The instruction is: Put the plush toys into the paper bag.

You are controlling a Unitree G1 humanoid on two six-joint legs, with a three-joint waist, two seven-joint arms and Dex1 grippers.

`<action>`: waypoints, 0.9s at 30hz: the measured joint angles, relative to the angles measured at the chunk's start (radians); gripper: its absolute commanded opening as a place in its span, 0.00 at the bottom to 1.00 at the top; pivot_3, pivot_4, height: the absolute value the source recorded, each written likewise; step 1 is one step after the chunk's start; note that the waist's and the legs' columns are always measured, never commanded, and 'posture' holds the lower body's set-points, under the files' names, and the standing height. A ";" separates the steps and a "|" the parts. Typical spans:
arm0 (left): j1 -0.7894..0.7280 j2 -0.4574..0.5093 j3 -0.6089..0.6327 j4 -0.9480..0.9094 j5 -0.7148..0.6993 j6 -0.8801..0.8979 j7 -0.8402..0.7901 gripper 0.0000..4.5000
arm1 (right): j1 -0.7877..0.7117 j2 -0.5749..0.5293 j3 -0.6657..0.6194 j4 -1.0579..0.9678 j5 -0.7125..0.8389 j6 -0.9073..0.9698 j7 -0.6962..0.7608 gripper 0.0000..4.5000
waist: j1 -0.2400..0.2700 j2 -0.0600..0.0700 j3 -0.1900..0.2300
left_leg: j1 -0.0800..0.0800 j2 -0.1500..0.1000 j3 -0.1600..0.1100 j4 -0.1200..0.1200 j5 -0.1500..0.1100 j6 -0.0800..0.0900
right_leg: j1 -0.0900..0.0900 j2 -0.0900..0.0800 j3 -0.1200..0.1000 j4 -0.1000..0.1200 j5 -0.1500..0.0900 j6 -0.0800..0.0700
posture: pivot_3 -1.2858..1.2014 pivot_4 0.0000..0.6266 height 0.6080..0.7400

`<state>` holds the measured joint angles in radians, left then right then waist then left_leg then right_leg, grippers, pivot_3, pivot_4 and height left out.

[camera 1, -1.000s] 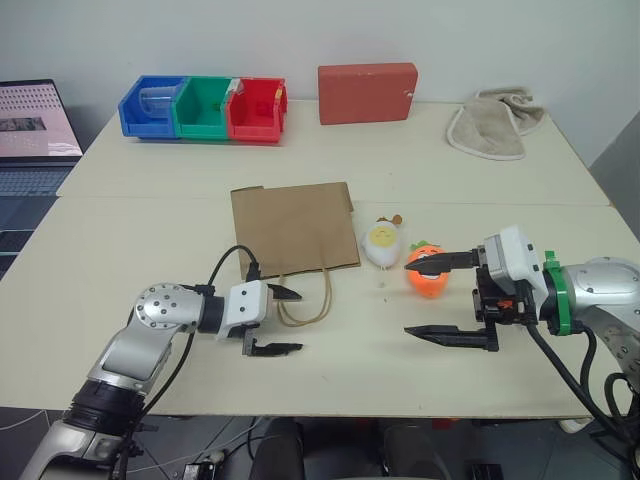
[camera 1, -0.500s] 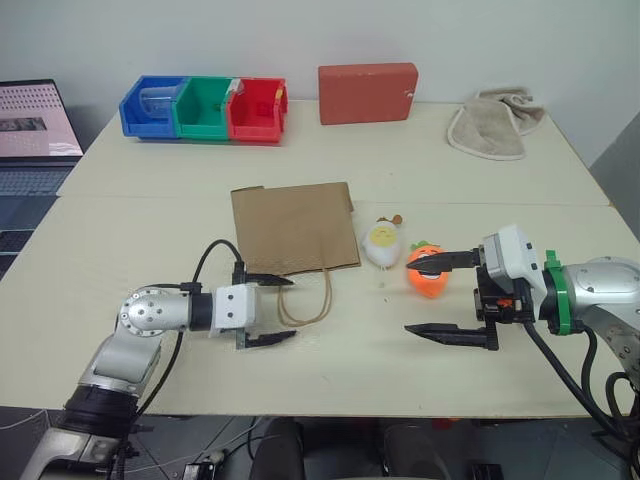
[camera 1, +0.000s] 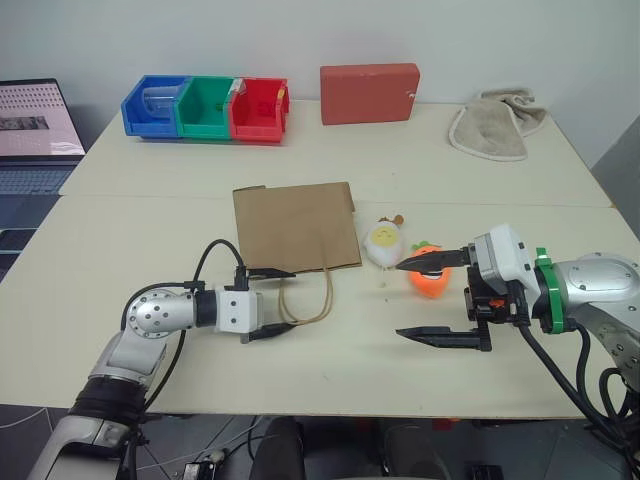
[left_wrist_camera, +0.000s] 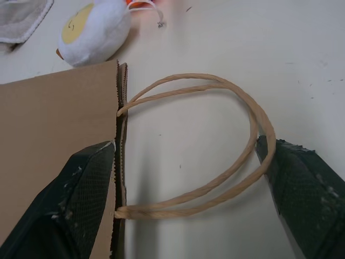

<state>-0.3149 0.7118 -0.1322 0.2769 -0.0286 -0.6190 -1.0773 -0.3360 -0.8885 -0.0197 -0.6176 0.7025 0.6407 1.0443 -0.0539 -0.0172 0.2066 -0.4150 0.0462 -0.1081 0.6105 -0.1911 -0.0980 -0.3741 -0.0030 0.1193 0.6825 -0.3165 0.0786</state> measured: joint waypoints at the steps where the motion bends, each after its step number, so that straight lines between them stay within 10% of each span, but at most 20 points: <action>1: -0.005 0.000 -0.002 0.007 0.003 -0.009 0.003 0.99 | 0.000 0.000 0.000 0.000 0.000 0.000 0.000 1.00 | 0.000 0.000 0.000 | 0.000 0.000 0.000 0.000 0.000 0.000 | 0.000 0.000 0.000 0.000 0.000 0.000 | 0.52 0.24 1.00; 5: -0.006 0.000 -0.006 0.009 -0.002 -0.020 0.001 0.99 | 0.000 0.001 0.000 0.000 0.000 0.000 -0.002 1.00 | 0.000 0.000 0.000 | 0.000 0.000 0.000 0.000 0.000 0.000 | 0.000 0.000 0.000 0.000 0.000 0.000 | 0.52 0.24 1.00; 19: 0.029 0.021 -0.010 -0.064 -0.080 0.066 -0.070 0.01 | 0.000 0.001 0.001 0.000 -0.001 0.000 -0.002 1.00 | -0.001 0.000 0.000 | 0.000 0.000 0.000 0.000 0.000 0.000 | 0.000 0.000 0.000 0.000 0.000 0.000 | 0.52 0.24 1.00; 27: 0.049 0.047 -0.010 -0.240 -0.223 0.405 -0.132 0.01 | 0.002 0.001 0.001 0.000 -0.003 -0.001 -0.001 1.00 | -0.002 0.000 0.000 | 0.000 0.000 0.000 0.000 0.000 0.000 | 0.000 0.000 0.000 0.000 0.000 0.000 | 0.52 0.24 1.00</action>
<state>-0.2657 0.7584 -0.1420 0.0366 -0.2518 -0.2142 -1.2097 -0.3343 -0.8878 -0.0188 -0.6176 0.6991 0.6396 1.0435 -0.0562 -0.0172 0.2066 -0.4151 0.0463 -0.1083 0.6104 -0.1911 -0.0980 -0.3741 -0.0029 0.1190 0.6827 -0.3165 0.0787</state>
